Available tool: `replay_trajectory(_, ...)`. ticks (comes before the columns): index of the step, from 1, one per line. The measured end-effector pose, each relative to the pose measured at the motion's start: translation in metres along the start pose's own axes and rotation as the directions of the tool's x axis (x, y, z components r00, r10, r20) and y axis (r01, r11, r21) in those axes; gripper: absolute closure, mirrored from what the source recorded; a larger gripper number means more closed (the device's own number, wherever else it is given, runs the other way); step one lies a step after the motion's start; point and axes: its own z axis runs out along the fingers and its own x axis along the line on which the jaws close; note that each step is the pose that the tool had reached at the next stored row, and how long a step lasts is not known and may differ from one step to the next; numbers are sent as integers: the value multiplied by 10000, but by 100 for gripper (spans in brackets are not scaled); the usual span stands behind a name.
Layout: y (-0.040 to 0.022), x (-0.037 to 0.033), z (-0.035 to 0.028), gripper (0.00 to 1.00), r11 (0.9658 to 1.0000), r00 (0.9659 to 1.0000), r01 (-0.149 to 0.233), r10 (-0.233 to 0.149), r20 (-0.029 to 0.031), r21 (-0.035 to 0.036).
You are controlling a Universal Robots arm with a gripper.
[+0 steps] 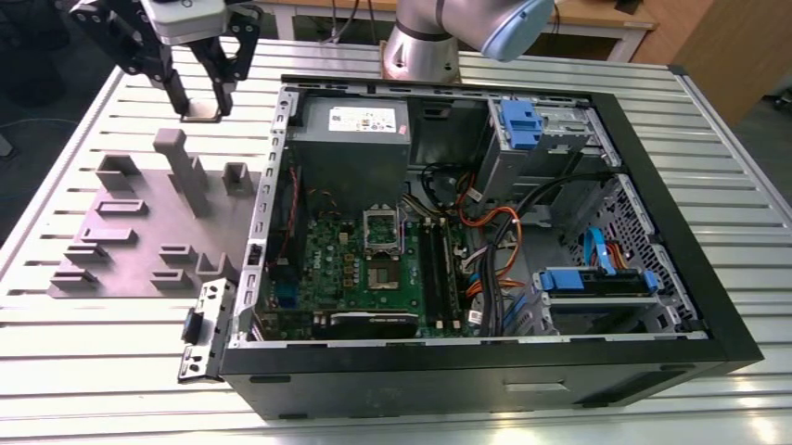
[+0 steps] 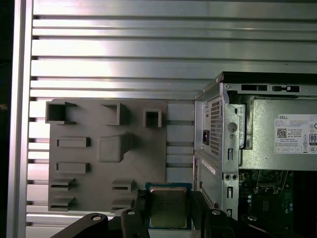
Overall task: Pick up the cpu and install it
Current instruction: 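Pick up the cpu and move it towards the insertion slot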
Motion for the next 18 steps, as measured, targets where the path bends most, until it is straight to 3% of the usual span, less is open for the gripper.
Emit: replay_trajectory(18, 0, -47, -1, 55, 10000, 10000, 1, -1, 0, 0)
